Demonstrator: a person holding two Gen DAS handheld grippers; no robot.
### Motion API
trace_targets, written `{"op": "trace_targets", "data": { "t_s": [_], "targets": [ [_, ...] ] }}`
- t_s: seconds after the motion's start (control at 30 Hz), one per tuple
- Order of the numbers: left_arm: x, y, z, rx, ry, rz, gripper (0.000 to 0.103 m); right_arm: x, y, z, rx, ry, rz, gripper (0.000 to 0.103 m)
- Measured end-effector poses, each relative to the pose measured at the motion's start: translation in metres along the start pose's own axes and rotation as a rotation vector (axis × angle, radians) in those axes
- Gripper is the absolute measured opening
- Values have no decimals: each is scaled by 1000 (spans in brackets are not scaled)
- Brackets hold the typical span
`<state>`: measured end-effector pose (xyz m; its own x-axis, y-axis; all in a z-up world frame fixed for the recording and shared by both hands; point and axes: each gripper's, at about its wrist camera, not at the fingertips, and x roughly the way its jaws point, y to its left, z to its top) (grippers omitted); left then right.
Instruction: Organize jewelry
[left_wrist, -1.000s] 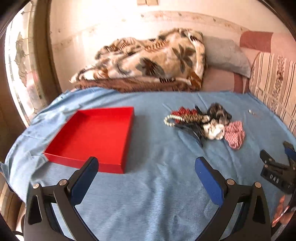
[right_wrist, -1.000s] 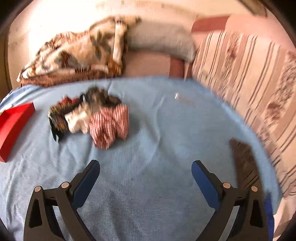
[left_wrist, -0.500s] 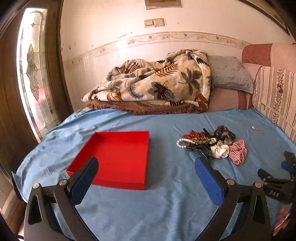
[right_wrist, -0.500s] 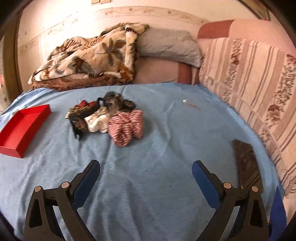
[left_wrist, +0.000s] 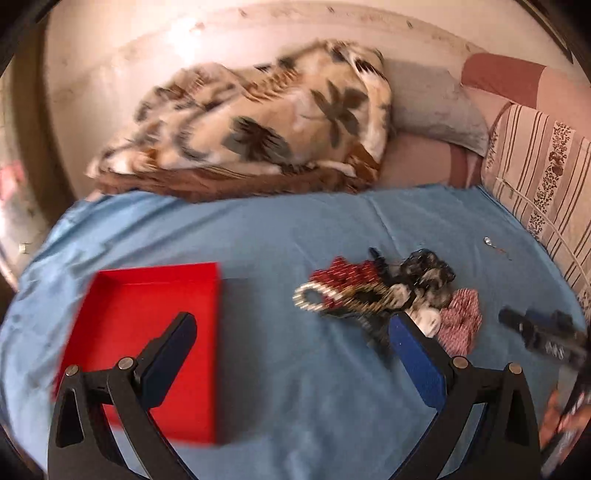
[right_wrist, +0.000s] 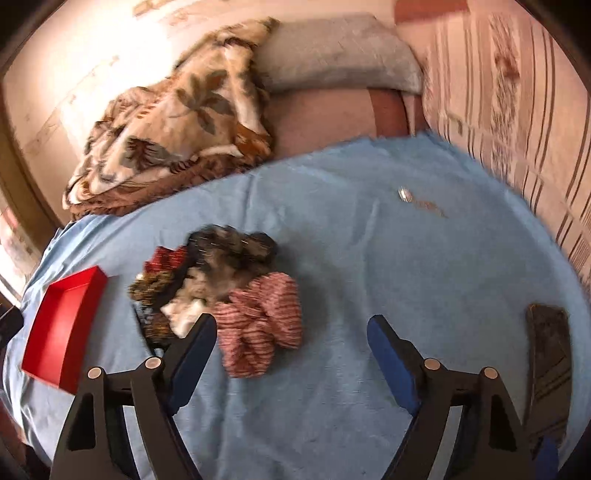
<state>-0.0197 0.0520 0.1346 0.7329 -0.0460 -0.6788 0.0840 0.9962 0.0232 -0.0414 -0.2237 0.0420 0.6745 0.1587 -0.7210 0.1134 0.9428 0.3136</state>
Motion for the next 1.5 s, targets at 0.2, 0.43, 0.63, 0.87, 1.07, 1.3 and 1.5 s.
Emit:
{"op": "trace_targets", "data": {
  "t_s": [0.2, 0.43, 0.63, 0.87, 1.07, 1.3, 1.5],
  "targets": [
    [97, -39, 24, 16, 158, -69, 103, 19, -21, 14, 77, 47, 94, 87],
    [156, -46, 18, 54, 360, -33, 12, 48, -1, 21, 17, 94, 163, 73],
    [123, -6, -17, 53, 379, 23, 12, 66, 9, 1, 7, 229, 182, 30],
    [51, 38, -56, -31, 310, -55, 15, 47, 6, -27, 63, 286, 208, 30],
    [-6, 49, -73, -47, 121, -24, 64, 26, 19, -58, 23, 277, 158, 31],
    [-25, 44, -92, 39, -33, 111, 76, 1, 34, -61, -71, 126, 57, 69],
    [-17, 52, -101, 33, -20, 136, 76, 3, 35, -60, -66, 105, 43, 69]
  ]
}}
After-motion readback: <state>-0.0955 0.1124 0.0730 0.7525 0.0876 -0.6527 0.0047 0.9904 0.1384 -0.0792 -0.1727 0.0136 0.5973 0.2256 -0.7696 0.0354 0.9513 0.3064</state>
